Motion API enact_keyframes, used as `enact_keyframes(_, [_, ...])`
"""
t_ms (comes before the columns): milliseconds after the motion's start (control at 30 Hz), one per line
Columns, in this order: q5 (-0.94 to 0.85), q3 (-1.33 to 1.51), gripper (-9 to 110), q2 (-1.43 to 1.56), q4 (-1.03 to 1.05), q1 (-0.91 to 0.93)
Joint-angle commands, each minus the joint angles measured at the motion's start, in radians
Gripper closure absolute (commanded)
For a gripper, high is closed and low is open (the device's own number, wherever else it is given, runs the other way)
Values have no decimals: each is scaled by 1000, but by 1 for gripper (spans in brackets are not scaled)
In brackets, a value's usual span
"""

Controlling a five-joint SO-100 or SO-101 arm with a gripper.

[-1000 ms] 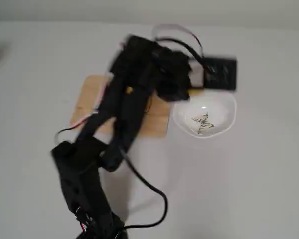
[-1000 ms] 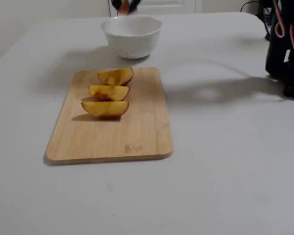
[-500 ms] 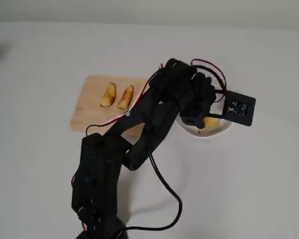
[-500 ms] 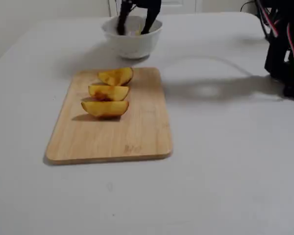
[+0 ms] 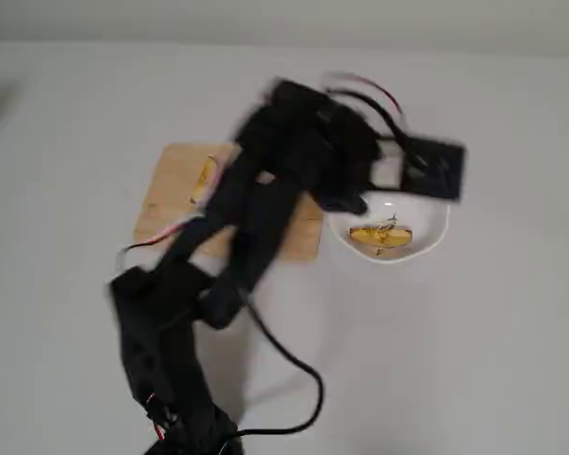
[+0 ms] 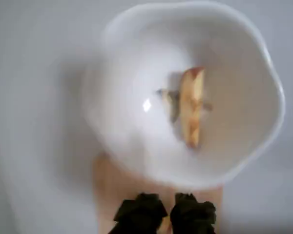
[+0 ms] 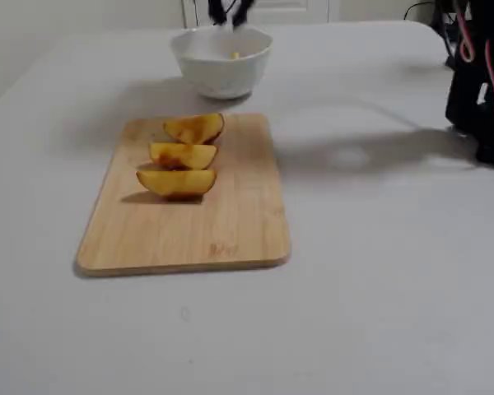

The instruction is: Pick up the leftmost apple slice from the cutting board and place it into the bowl

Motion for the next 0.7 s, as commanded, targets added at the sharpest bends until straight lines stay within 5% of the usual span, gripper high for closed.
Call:
enact_keyframes(0, [44,-66,101,333,78,-95])
enact_keyframes(233, [115,104,101,765,121,-282])
enact_keyframes(667, [173,1416,102,1853,-273,-310])
